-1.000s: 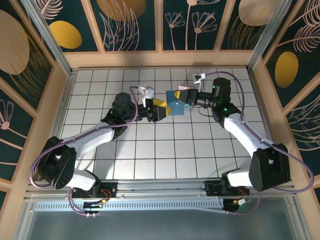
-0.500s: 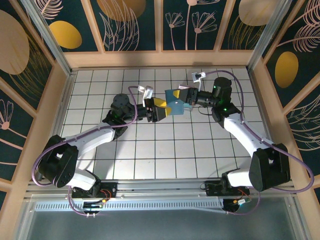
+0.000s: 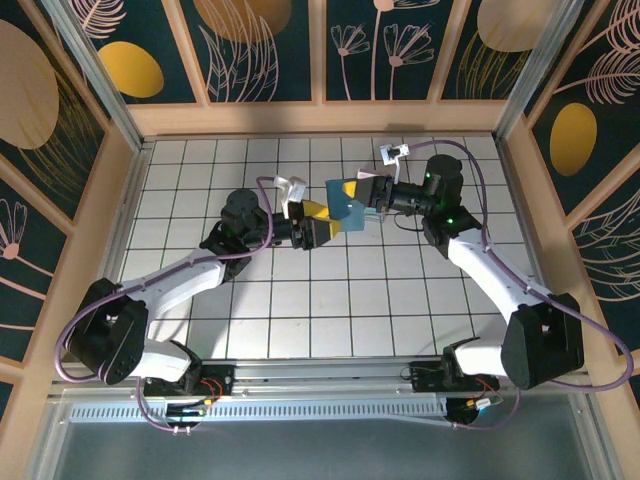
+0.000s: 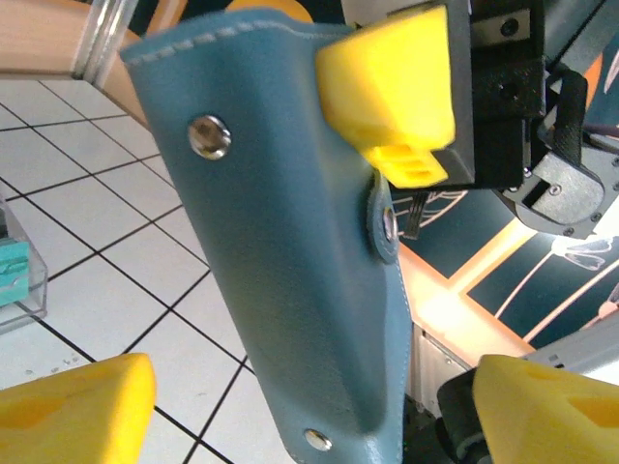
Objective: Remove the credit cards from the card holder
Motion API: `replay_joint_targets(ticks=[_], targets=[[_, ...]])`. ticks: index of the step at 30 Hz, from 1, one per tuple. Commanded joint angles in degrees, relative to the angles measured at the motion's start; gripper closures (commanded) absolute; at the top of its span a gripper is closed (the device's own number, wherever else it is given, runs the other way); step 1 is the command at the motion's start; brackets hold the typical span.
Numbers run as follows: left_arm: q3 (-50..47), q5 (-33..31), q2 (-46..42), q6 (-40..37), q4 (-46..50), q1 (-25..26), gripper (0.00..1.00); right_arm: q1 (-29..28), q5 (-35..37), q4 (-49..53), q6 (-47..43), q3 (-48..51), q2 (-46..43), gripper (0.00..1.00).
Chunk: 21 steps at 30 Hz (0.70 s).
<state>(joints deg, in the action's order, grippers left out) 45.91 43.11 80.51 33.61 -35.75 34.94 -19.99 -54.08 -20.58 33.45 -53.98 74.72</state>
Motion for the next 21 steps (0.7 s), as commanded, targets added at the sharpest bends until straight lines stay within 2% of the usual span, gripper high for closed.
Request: replay_joint_targets(ticks=[1, 5, 9, 16, 21], targets=[[1.11, 4.63, 1.47, 0.13, -2.46, 0.24, 0.21, -0.72, -1.27, -3.98, 1.20, -1.47, -0.39, 1.00], [0.85, 6.10, 1.85, 0.00, -3.45, 0.26, 0.34, -1.18, -2.24, -6.06, 2.40, -1.49, 0.24, 1.00], [0.89, 6.13, 1.90, -0.29, -3.63, 0.26, 0.41, -1.61, -2.96, -7.10, 3.11, -1.48, 0.93, 1.00], [0.52, 5.44, 1.71, 0.67, -5.30, 0.25, 0.67, -1.76, -3.04, -6.29, 2.61, -1.47, 1.75, 1.00], [0.66, 4.74, 0.78, 0.31, -4.45, 0.22, 0.86, -1.73, -1.21, -2.09, 0.34, -2.43, 1.85, 1.00]])
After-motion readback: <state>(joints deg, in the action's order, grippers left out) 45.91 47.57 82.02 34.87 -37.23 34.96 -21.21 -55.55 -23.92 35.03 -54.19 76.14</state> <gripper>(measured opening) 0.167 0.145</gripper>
